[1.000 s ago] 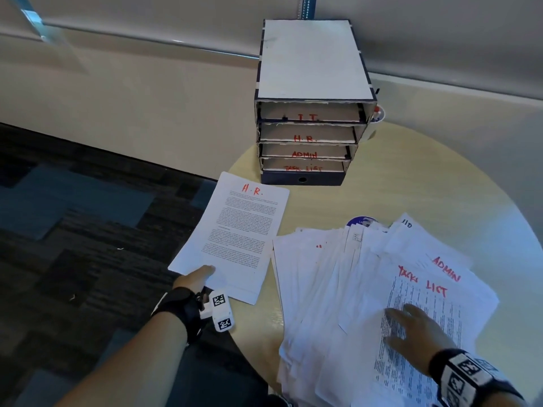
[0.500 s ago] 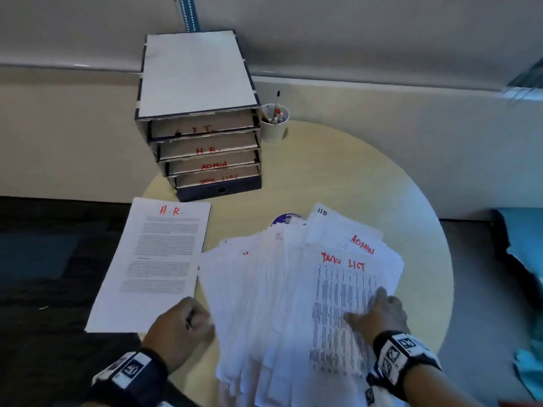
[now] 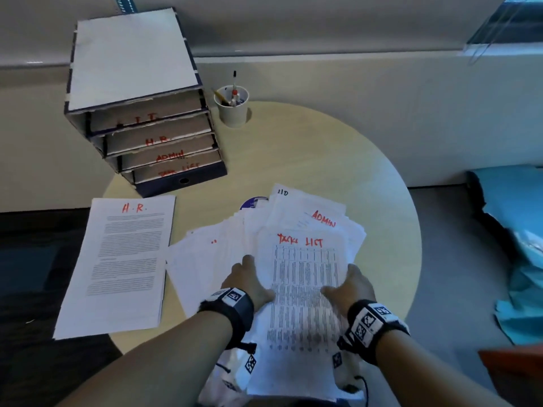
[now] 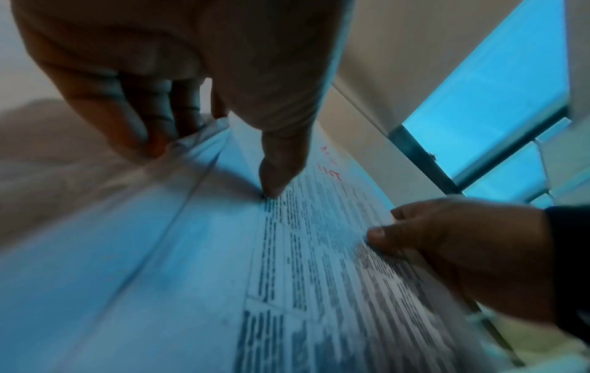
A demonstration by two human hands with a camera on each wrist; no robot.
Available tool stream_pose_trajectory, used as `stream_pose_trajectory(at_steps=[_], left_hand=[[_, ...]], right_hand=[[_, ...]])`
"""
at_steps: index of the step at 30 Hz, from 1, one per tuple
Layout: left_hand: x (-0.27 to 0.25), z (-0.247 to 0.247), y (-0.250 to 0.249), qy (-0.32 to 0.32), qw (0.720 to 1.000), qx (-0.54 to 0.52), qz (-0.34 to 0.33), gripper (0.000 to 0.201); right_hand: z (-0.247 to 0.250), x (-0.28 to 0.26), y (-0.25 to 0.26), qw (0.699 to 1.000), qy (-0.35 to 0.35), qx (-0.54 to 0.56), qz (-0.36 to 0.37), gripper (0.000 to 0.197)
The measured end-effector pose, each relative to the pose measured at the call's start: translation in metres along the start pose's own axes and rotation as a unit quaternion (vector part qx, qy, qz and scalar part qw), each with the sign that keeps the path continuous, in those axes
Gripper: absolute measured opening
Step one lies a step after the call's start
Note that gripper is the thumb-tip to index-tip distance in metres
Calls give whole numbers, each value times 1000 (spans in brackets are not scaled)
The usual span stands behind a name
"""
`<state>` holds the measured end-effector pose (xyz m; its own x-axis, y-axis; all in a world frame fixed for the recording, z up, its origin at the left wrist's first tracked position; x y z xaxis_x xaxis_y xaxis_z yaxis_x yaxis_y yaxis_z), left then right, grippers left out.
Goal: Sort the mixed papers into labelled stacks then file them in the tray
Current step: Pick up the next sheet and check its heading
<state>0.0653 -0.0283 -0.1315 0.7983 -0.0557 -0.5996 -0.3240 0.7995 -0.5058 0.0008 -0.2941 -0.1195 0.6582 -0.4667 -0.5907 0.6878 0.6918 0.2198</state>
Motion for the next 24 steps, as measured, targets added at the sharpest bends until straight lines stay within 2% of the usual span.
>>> stream_pose_trajectory(at_steps=[4,7,12,16,19,22,24], left_hand=[[-3,28,31,-88,985,-143,36,55],[-12,45,51,-114,978,-172,31,43],[-20,51,55,-101,978,-180,-19,47],[-24,49,39,-75,992,-91,-45,50],[-32,55,27,-84,993,15,-82,44],[-41,75,27,-167,969,-17,-181,29],[-53,79,24,-169,952,-92,-238,27]], right_hand=[[-2,-4,20,996,14,39,77,56],[7,-9,33,994,-27,-9,105,13],[9,-9,42,986,-46,-70,141,25],[12,-5,35,988,-70,-61,122,22],[8,-3,29,993,-56,-41,92,49],[18,-5,27,992,-83,37,85,64],[23,-5,28,987,-88,89,100,77]])
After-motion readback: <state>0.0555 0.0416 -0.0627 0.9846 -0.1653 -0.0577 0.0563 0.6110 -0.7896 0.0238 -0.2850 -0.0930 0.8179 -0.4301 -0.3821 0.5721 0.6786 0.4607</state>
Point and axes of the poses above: each hand's wrist, its own x-axis towards the middle knuckle, its own z-axis out of the back of the hand, y = z × x, the point moved 10 cm from there along x, towards the middle knuckle, and after that the axes turned 13 degrees about -x, right-handed, at the moved point
